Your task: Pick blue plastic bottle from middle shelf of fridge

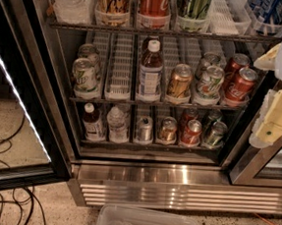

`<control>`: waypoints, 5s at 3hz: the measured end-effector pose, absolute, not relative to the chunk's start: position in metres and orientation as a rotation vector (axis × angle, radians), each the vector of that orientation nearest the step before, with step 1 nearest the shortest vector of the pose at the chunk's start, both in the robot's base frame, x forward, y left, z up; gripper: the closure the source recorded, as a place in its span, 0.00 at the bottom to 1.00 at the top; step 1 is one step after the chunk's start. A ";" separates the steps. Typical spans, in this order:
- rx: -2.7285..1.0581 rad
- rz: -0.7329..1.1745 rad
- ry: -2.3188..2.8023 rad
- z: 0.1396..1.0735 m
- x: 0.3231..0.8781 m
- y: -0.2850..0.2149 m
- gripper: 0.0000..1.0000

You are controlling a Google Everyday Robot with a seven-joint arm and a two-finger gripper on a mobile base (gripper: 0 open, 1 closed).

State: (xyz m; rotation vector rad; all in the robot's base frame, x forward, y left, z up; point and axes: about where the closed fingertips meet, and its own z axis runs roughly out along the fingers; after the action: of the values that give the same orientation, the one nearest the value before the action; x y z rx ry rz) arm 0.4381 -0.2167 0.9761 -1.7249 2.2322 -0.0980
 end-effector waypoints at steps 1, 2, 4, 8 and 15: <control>-1.725 -0.098 2.232 0.976 0.438 -0.217 0.00; -1.694 -0.098 2.224 0.975 0.438 -0.213 0.00; -1.701 0.056 2.183 0.945 0.430 -0.167 0.00; -1.037 0.278 2.272 0.895 0.472 -0.145 0.00; -0.419 0.165 1.986 0.875 0.565 -0.128 0.00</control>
Offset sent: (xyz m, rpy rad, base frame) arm -0.0023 0.0063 -0.0068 0.0386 -0.0270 -0.0300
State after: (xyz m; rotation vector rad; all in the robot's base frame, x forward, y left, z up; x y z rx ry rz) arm 0.5647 -0.1277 0.8746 -0.4192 1.9856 0.1645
